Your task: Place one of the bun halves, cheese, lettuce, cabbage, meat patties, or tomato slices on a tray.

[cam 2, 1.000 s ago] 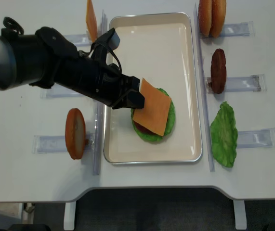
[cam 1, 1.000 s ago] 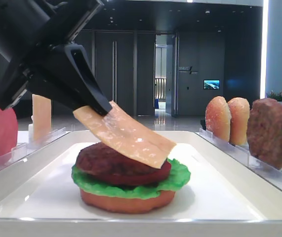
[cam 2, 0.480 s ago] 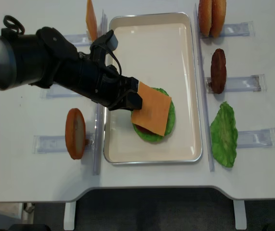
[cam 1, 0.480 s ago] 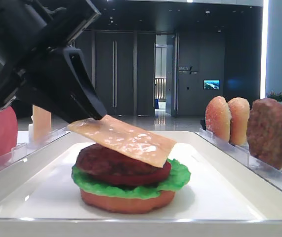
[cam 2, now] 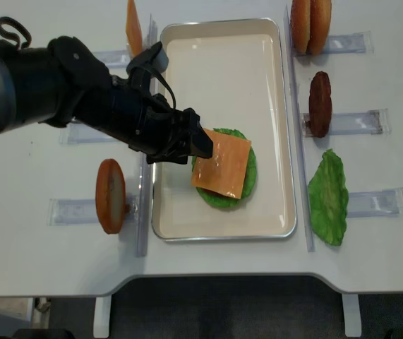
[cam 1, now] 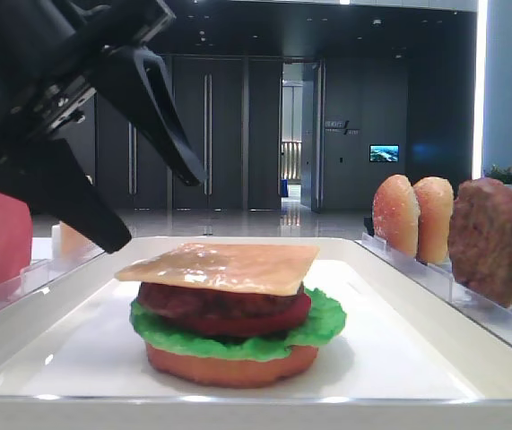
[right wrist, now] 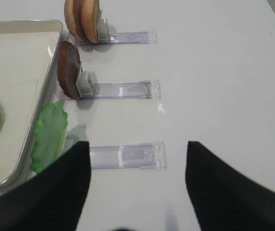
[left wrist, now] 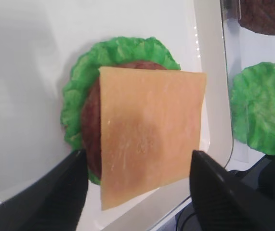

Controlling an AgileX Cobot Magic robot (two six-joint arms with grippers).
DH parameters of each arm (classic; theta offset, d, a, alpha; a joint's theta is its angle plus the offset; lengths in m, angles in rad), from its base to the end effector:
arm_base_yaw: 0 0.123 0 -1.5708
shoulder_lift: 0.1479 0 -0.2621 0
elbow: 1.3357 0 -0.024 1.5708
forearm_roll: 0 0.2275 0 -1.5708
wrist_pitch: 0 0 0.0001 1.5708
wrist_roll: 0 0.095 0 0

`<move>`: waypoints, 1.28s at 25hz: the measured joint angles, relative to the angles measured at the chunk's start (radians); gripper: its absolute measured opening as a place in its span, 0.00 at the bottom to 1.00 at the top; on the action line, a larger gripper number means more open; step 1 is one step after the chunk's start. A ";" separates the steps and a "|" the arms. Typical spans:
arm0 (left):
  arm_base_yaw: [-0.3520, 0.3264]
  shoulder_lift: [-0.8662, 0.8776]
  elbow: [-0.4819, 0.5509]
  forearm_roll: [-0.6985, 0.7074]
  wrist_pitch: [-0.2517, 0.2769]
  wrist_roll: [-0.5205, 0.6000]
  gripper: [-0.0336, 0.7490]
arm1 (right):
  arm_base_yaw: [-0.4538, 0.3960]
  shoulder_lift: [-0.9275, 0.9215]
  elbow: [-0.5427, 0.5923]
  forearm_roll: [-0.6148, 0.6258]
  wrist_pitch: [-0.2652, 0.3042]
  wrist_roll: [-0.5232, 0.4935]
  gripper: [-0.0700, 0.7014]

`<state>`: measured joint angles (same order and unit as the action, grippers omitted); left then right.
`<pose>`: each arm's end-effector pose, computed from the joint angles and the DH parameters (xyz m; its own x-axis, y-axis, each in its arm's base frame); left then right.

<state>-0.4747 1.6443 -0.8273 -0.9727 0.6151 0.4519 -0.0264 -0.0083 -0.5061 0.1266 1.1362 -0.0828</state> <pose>0.2286 -0.1685 0.1702 -0.9686 0.0915 -0.2312 0.2115 0.7922 -0.5724 -0.0040 0.0110 0.2601 -0.5043 -0.0158 -0.8634 -0.0873 0.9956 0.0328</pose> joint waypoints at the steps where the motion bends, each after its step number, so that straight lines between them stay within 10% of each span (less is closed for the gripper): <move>1: 0.000 -0.007 0.000 0.024 0.000 -0.021 0.69 | 0.000 0.000 0.000 0.000 0.000 0.000 0.63; 12: 0.000 -0.079 -0.120 0.444 0.123 -0.353 0.70 | 0.000 0.000 0.000 0.000 0.000 0.000 0.63; 32: 0.000 -0.263 -0.262 0.985 0.590 -0.672 0.70 | 0.000 0.000 0.000 0.000 0.000 0.000 0.63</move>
<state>-0.4747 1.3814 -1.0891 0.0125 1.2054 -0.2201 -0.0264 -0.0083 -0.5061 0.1266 1.1362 -0.0828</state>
